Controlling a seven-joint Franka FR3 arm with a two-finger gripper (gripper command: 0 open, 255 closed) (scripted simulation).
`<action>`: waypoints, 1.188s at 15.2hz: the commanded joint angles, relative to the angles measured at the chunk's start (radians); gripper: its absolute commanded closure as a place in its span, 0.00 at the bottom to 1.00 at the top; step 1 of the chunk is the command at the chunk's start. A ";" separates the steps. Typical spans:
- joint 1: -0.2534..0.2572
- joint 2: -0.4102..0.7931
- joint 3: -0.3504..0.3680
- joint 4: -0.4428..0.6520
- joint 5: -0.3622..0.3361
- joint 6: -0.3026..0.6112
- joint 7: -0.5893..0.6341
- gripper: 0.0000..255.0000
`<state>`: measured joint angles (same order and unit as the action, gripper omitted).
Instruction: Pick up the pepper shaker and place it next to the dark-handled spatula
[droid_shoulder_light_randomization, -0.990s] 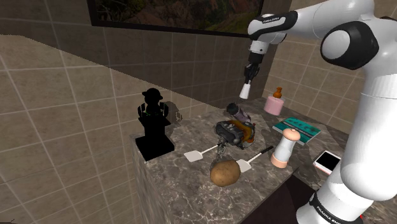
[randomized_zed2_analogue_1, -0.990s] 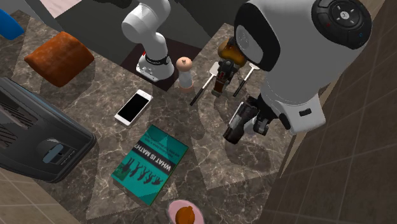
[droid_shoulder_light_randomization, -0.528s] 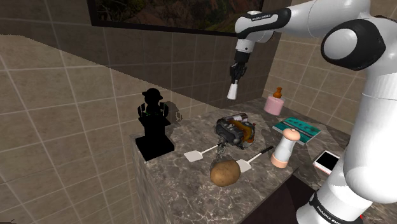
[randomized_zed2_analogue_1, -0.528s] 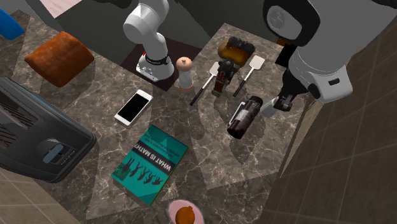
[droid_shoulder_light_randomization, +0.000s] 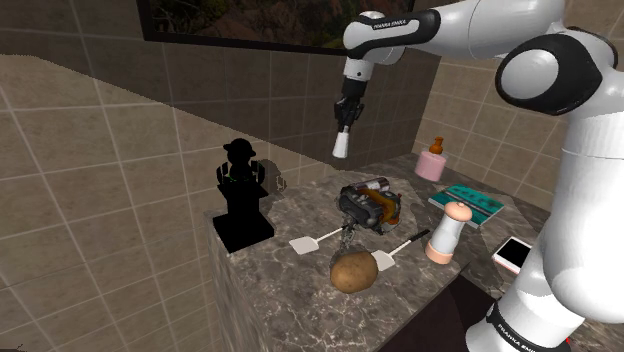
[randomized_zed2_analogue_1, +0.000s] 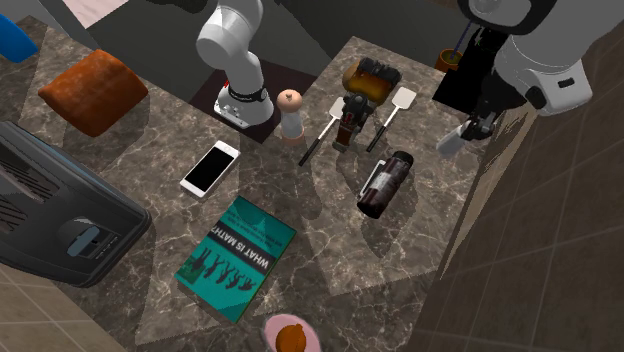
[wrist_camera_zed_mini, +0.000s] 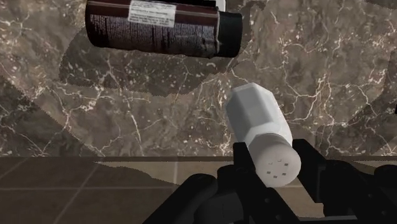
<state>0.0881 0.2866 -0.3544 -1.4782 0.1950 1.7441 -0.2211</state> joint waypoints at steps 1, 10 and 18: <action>0.021 0.024 0.014 0.033 0.004 -0.004 0.040 1.00; 0.105 0.185 0.073 0.273 0.025 -0.067 0.210 1.00; 0.141 0.292 0.098 0.390 0.036 -0.069 0.283 1.00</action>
<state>0.2304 0.5758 -0.2560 -1.0821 0.2298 1.6649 0.0641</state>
